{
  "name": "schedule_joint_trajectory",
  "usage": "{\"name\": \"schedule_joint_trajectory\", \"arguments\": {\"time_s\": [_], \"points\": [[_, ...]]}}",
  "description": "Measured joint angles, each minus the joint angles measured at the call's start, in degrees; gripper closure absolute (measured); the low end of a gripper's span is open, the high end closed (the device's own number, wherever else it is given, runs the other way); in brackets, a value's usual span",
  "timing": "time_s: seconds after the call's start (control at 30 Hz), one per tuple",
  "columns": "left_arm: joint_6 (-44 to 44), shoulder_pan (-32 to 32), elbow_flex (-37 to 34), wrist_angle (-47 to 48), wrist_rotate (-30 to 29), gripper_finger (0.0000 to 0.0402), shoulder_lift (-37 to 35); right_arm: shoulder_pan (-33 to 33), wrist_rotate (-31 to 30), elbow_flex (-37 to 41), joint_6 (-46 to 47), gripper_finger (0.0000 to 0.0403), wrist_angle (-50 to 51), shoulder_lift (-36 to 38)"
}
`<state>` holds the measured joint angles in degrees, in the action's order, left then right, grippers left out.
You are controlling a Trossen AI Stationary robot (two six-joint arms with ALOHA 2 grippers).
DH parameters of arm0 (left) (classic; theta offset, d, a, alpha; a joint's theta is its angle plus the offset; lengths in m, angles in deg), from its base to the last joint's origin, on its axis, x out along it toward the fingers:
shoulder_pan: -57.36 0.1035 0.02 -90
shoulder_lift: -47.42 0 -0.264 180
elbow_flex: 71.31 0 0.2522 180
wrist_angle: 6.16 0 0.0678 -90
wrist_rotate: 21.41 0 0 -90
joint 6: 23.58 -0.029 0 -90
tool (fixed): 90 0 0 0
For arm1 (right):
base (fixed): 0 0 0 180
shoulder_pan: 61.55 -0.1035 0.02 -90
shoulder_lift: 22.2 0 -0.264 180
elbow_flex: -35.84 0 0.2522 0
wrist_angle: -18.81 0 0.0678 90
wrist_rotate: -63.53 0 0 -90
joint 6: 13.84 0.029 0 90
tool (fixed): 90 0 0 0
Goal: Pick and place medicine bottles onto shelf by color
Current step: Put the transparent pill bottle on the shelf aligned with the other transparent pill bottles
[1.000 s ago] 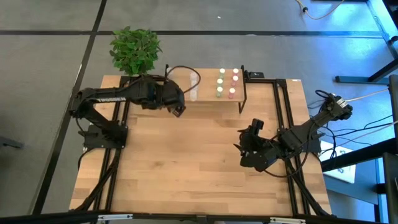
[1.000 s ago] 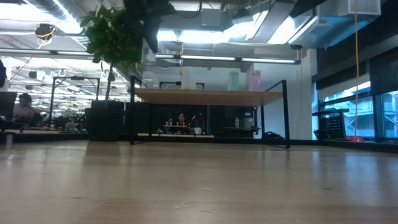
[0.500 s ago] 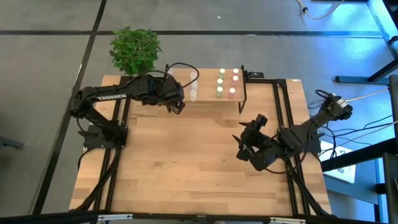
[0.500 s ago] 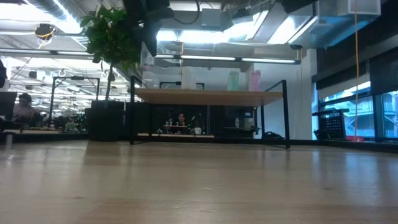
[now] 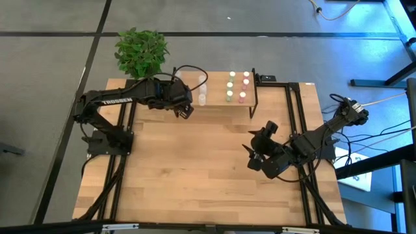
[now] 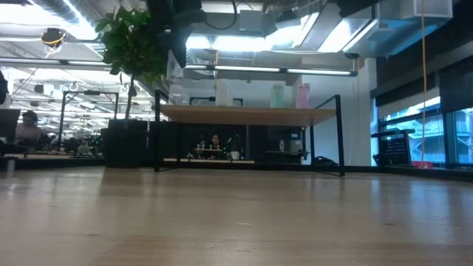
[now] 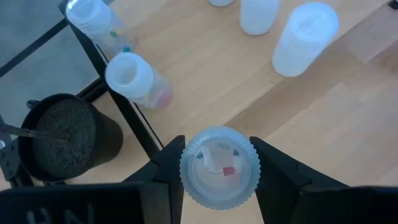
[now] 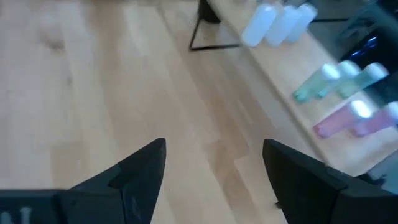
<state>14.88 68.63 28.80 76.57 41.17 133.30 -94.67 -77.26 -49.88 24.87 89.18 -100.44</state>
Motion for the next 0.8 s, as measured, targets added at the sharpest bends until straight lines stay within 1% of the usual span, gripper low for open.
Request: {"name": "schedule_joint_trajectory", "arguments": {"time_s": [0.2,0.4,0.53,0.67,0.8], "points": [[-0.1,1.1,0.0,-0.2,-0.1,0.0269,0.9,0.0,7.8,0.0,0.0,0.0132,-0.1,0.0],[-1.1,1.1,-0.8,-1.7,0.3,0.0269,1.8,0.0,16.3,0.0,-0.1,0.0132,-0.4,0.0],[-0.6,1.1,-1.5,-2.3,1.0,0.0269,1.8,0.0,20.8,0.0,-0.1,0.0132,-0.7,0.0],[-0.1,1.6,-1.5,-1.7,0.2,0.0269,1.8,0.0,24.2,0.0,-0.1,0.0132,-0.7,0.0],[-0.5,3.1,-1.5,-1.1,-0.2,0.0269,2.3,0.0,25.5,0.0,-0.1,0.0132,-0.7,0.0]]}}
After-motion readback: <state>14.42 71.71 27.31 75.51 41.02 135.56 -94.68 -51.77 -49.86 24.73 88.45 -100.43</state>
